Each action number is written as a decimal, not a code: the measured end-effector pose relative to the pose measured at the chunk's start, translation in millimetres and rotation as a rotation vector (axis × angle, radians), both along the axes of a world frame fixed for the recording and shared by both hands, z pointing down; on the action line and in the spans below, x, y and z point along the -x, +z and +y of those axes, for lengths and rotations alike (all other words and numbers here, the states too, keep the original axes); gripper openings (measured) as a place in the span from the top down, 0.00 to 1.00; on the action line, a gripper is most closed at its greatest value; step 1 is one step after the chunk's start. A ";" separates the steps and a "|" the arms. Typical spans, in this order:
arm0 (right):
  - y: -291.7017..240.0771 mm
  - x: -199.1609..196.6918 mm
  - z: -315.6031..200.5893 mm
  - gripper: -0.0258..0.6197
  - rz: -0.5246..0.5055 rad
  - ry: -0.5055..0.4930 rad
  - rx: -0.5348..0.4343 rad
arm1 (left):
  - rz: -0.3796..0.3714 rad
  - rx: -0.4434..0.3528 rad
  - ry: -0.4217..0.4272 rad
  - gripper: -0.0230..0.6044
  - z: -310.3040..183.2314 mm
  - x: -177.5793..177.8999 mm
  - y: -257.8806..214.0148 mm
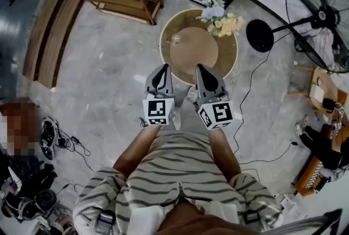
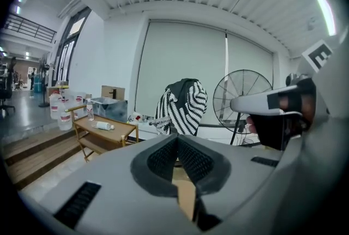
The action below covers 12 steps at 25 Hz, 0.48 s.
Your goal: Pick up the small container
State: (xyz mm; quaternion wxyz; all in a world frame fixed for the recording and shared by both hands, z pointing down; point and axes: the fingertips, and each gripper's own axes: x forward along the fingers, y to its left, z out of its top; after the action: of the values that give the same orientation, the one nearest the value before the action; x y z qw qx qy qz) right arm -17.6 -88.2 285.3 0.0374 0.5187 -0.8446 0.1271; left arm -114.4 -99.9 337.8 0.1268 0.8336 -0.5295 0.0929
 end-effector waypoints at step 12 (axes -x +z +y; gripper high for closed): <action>92.8 -19.0 -46.6 0.95 -0.007 -0.073 0.075 | -0.016 0.035 -0.027 0.98 -49.5 -45.8 82.4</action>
State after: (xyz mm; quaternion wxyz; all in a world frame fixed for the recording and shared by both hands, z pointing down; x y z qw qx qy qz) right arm 1.4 -134.8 378.1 0.0586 0.4852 -0.8579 0.1589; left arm -68.5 -149.4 420.2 0.1385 0.8233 -0.5400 0.1069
